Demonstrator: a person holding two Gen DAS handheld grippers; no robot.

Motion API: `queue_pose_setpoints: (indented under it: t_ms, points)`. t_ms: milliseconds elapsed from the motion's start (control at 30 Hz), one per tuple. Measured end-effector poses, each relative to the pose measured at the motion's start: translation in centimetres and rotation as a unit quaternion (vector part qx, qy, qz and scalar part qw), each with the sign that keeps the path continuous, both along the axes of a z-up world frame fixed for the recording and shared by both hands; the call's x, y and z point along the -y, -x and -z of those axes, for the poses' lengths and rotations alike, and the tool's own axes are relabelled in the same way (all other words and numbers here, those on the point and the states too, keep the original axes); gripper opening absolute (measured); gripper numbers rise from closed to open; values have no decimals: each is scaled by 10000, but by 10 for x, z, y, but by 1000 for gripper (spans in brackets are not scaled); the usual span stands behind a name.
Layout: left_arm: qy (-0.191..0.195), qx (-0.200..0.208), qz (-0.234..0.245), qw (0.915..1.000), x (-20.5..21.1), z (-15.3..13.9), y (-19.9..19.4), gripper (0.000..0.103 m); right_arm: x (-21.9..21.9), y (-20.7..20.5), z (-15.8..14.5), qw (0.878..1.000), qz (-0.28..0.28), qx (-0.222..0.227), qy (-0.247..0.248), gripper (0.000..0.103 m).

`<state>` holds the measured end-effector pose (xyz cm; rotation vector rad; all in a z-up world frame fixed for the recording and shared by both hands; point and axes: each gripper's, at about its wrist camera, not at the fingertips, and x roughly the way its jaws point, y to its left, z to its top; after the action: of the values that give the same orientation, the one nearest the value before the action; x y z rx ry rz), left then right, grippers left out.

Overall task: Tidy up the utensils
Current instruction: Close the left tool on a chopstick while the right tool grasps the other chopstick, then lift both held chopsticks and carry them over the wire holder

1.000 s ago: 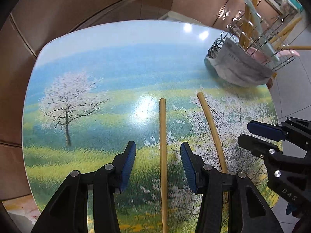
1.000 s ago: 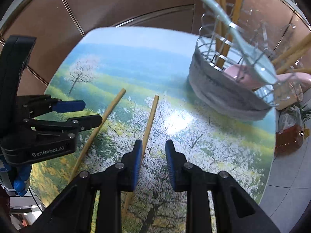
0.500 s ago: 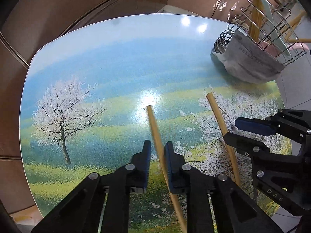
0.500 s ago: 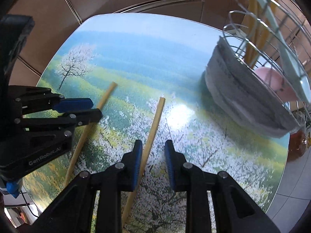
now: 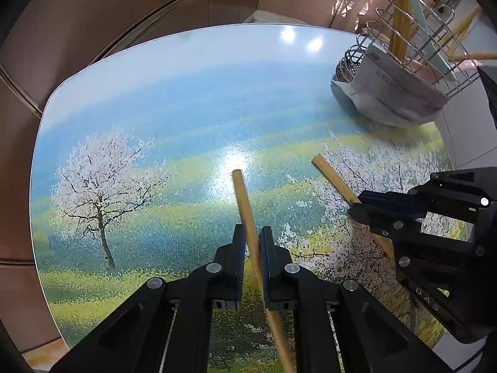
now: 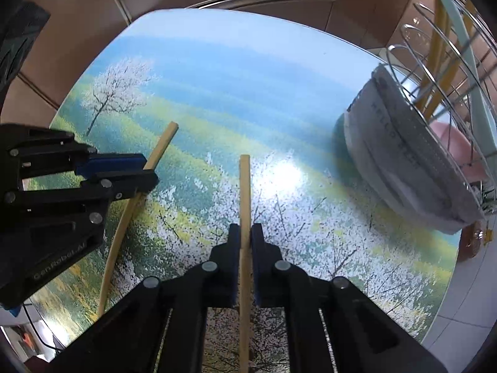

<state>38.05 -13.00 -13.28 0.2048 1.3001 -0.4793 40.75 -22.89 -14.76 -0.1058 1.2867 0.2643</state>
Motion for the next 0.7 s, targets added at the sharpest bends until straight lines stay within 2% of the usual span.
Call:
queue_pose_setpoints:
  t_ms: [167, 433, 700]
  points:
    - [231, 274, -128, 9993, -12, -7, 10, 6, 16, 18, -18, 9987, 103, 393, -305, 6]
    - [699, 880, -183, 9935, -20, -55, 45, 6, 42, 68, -61, 9880, 394, 1220, -862, 6]
    - [1172, 1347, -256, 9836, -25, -104, 81, 6, 71, 122, -103, 9725, 634, 1918, -1162, 6]
